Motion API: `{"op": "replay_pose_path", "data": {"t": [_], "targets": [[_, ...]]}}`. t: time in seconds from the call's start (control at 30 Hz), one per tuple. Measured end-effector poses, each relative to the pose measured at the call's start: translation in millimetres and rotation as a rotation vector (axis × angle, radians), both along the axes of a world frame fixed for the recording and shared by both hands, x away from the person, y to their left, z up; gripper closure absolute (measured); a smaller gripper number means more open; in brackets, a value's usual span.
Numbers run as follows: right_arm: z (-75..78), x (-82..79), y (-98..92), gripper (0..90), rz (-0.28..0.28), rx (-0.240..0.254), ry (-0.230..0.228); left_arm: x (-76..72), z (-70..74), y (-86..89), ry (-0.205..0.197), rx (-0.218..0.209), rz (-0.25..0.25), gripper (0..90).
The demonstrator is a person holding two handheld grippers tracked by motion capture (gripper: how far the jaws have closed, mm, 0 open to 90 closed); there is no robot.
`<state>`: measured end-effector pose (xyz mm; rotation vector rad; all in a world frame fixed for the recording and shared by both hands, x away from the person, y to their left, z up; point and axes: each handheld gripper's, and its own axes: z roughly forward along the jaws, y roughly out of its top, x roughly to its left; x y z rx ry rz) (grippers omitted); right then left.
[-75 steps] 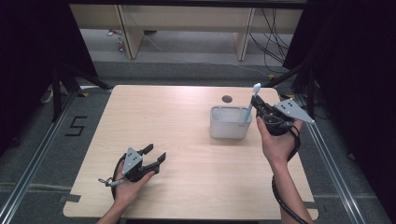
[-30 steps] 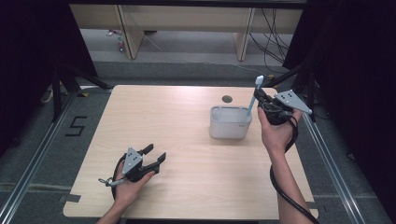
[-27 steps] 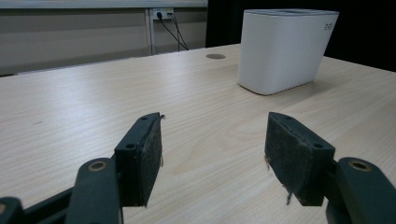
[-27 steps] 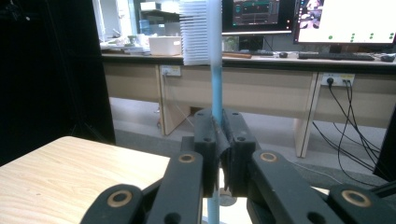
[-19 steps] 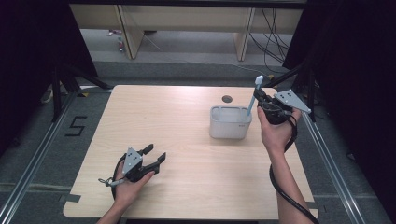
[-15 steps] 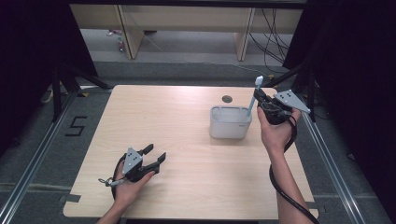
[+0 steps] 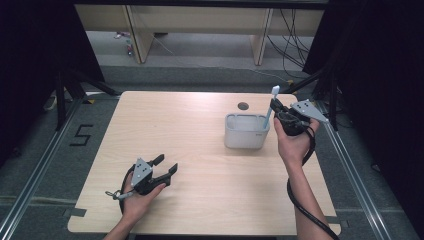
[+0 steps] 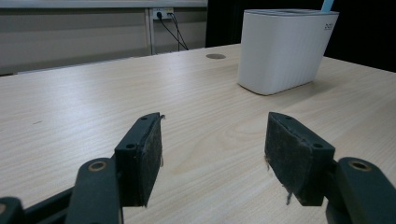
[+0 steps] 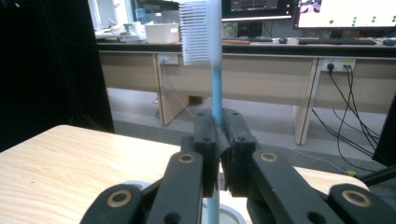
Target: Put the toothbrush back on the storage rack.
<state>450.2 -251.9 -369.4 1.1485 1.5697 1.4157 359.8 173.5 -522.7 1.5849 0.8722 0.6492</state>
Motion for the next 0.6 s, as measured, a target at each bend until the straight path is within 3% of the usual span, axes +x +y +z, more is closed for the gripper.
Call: {"op": "replay_pose_path", "data": {"t": [0.53,0.6], "targets": [[-16.9,0.6,0.0,85.9,-0.011,-0.012,0.024,0.1,0.0,-0.2,0.001,0.001,0.001,36.3],[-19.6,0.8,0.8,85.9,-0.003,-0.012,0.041,1.4,-0.9,-0.8,-0.011,-0.015,-0.004,36.3]]}}
